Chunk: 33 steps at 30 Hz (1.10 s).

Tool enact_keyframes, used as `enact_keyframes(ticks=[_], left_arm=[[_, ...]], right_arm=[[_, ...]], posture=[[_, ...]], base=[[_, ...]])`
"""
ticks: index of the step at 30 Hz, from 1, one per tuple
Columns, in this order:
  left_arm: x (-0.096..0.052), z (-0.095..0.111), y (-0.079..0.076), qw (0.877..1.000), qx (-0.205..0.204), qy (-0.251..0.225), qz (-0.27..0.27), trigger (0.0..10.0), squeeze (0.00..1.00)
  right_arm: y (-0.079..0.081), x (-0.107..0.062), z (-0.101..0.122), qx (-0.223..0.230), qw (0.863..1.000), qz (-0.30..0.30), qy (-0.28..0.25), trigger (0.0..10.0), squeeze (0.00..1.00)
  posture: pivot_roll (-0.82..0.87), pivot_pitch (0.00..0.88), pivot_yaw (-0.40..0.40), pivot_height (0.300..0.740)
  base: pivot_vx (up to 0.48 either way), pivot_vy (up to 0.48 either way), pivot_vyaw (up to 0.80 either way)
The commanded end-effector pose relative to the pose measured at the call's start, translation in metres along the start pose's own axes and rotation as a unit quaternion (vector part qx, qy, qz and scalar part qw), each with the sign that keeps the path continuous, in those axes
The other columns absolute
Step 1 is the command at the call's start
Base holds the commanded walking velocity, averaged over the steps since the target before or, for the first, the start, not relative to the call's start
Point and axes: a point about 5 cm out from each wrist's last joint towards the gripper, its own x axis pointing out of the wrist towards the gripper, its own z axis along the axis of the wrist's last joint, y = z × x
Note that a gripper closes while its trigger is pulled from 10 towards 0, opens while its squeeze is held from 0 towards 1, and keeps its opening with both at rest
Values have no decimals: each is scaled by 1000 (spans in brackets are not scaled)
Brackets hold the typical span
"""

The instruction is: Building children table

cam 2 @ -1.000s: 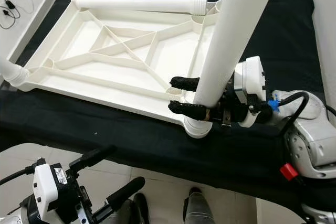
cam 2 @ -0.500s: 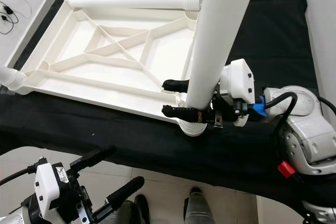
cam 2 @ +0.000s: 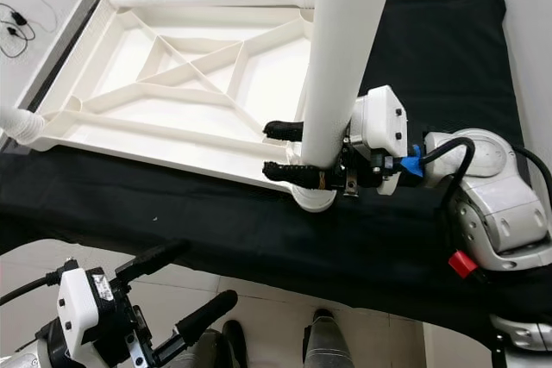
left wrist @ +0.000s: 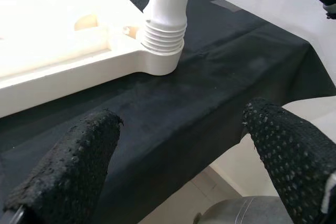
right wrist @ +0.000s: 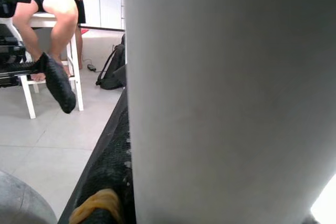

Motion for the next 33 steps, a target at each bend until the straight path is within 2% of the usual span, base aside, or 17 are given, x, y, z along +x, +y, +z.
enact_keyframes(ticks=[1,4,8,16,17,21,24,26,29,33], left_arm=[[-2,-4,-1,1000,-3,8,1,10000,0],[-2,-5,-2,1000,-4,8,0,10000,0],[-2,-5,-2,1000,-4,8,0,10000,0],[-1,-5,-2,1000,-4,7,1,10000,0],[-1,-5,-2,1000,-5,6,0,10000,0],[-1,-5,-2,1000,-6,6,0,10000,0],[-1,-5,-2,1000,-6,6,1,10000,0],[-1,-5,-2,1000,-6,6,1,10000,0],[-1,-5,-2,1000,-6,6,1,10000,0],[-1,-5,-2,1000,-7,6,0,10000,0]], right_arm=[[-6,-8,-13,-23,995,-33,89,10000,0],[-13,-10,-7,11,998,-41,45,10000,0],[-15,-11,-7,21,998,-45,43,10000,0],[-22,-17,4,86,995,-45,-32,10000,0],[-26,-20,6,114,991,-55,-51,10000,0],[-31,-22,6,150,983,-71,-73,10000,0],[-41,-23,4,198,969,-110,-93,10000,0],[-43,-23,2,213,965,-126,-93,10000,0],[-44,-24,0,211,965,-131,-87,10000,0],[-39,-22,1,181,974,-110,-83,10000,0]], posture=[[43,356,149,740],[39,351,146,740],[39,350,144,740],[38,351,141,740],[33,352,137,740],[33,352,137,740],[33,352,136,740],[33,352,137,740],[33,352,137,740],[36,354,138,740]], base=[[0,0,0],[0,0,0],[0,0,0],[0,0,0],[0,0,0],[0,0,0],[0,0,0],[0,0,0],[0,0,0],[0,0,0]])
